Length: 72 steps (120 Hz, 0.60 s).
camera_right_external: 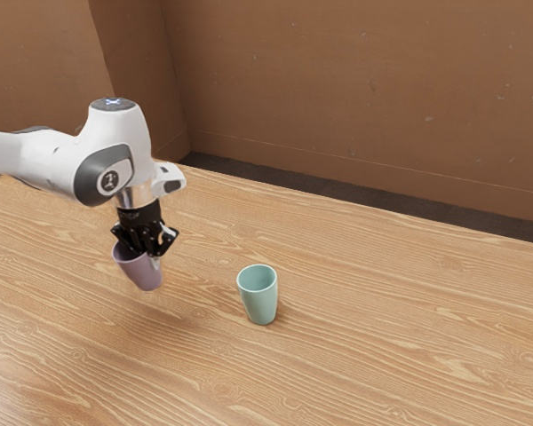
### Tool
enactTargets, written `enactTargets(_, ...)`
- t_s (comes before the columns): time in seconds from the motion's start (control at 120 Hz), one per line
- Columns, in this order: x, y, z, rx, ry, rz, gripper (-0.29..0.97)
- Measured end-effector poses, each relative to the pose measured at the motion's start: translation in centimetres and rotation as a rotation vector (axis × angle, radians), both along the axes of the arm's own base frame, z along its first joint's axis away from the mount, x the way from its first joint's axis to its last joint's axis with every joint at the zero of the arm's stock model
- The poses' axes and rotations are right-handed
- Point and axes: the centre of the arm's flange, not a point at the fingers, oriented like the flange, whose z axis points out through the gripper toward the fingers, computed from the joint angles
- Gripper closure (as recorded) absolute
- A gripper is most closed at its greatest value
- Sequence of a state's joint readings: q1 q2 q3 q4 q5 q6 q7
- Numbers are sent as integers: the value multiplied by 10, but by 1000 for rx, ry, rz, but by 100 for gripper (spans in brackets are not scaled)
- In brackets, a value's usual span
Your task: Place the left cup onto the right cup
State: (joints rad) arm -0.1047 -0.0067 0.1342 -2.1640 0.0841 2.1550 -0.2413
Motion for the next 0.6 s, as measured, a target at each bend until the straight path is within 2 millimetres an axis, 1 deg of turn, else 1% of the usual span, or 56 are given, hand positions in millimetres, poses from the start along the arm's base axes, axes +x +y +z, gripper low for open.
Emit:
enactTargets(0.067,8,-4,13,4,2,5,78)
enactTargets(0.158,17,-11,23,9,9,9,78)
enactTargets(0.192,21,-16,27,10,8,5,78)
enactTargets(0.225,26,-25,30,11,9,-6,78)
enactTargets(0.25,30,-37,32,12,8,-23,78)
enactTargets(0.275,34,-54,35,13,7,-49,78)
enactTargets(0.317,35,-95,39,14,9,-113,78)
enactTargets(0.375,26,-158,42,15,15,-215,78)
enactTargets(0.4,21,-179,43,15,17,-248,78)
enactTargets(0.425,18,-195,44,15,20,-273,78)
enactTargets(0.458,16,-208,46,15,23,-290,78)
enactTargets(0.492,16,-213,47,15,26,-294,78)
enactTargets(0.6,19,-211,48,17,40,-275,78)
